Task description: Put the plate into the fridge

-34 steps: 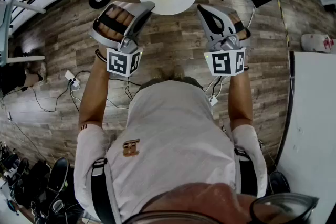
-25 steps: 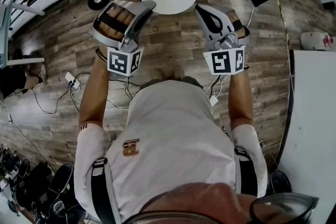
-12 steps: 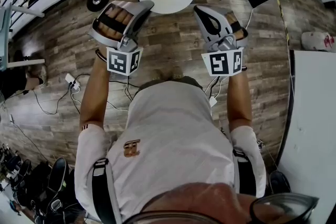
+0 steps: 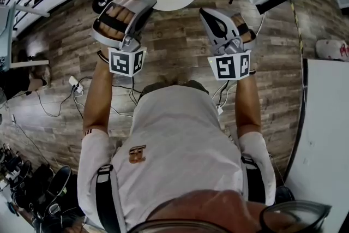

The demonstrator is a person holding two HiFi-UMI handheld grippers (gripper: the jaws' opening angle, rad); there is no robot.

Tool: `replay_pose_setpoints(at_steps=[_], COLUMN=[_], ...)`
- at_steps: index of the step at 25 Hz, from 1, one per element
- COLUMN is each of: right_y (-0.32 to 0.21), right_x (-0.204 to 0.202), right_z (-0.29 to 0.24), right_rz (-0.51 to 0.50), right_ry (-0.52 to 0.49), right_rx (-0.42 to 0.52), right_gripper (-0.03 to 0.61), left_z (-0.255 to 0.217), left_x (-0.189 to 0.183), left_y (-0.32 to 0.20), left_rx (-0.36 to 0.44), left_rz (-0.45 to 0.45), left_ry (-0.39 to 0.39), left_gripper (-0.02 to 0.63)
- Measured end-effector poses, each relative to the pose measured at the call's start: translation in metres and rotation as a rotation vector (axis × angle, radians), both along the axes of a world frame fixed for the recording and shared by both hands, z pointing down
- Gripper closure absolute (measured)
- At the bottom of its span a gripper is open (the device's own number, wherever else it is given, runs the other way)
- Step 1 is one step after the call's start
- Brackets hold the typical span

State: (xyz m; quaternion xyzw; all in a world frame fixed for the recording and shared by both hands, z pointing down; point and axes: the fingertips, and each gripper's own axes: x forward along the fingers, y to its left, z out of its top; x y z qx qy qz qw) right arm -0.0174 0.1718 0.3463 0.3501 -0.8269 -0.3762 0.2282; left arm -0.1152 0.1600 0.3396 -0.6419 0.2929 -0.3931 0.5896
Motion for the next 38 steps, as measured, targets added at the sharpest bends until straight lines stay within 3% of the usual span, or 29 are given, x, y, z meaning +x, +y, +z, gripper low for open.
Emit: replay_pose_setpoints(at_steps=[13, 27, 38], right_y=[-0.021, -0.057, -0.127], right_x=[0.049, 0.045, 0.024], right_z=[0.003, 0.007, 0.017], right_rz=[-0.018, 0.0, 0.005], right_ry=[-0.016, 0.01, 0.054], right_rx=[-0.005, -0.001, -0.017], right_gripper=[0.546, 0.546, 0.546], left_z=[0.004, 0.001, 0.002], left_x=[0.051, 0.044, 0.026], left_y=[-0.027, -0.081, -0.164], left_rx=[-0.018, 0.004, 0.012], left_rz=[-0.029, -0.014, 0.002], left_ry=[0.001, 0.005, 0.017], left_gripper=[0.584, 0.584, 0.584])
